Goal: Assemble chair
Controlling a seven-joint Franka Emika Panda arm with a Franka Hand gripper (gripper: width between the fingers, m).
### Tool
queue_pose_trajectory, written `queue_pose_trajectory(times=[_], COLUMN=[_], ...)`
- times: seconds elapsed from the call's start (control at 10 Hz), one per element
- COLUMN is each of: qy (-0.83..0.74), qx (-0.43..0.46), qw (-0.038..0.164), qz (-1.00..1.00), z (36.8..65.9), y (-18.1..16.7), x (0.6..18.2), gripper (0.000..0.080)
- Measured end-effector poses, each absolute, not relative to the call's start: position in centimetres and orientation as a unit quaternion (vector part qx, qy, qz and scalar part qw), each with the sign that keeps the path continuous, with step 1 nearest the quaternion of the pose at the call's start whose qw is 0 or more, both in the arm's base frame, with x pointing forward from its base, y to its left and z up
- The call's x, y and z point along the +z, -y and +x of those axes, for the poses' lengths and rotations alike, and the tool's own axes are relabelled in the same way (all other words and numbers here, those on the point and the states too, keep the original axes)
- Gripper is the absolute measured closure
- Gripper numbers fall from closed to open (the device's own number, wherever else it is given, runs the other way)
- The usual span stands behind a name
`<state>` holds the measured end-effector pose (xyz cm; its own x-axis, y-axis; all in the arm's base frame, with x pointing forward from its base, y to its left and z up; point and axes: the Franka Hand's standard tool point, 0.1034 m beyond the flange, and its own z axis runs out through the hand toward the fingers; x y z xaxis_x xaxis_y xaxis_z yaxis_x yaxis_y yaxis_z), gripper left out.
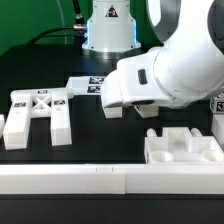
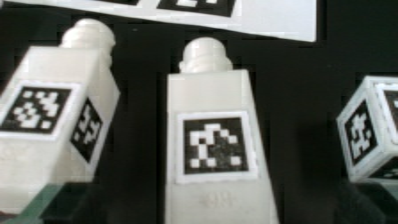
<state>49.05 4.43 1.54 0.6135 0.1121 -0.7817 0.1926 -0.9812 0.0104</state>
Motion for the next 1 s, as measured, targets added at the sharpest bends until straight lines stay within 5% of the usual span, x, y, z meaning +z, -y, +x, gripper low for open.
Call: queue_pose_trajectory(times=[0.4,0.7,1.0], qy=[-0.086,-0.086,-0.088], qx=[-0.429,-0.432,-0.431], qw=[0.047,0.047,0.048], qz=[0.898,0.897,0.897], z=[48.79,48.61,48.61], y=[-4.42,-4.43,-4.64], x=[0.78,0.63,0.64], gripper=[0.0151,0.0512,0.0511])
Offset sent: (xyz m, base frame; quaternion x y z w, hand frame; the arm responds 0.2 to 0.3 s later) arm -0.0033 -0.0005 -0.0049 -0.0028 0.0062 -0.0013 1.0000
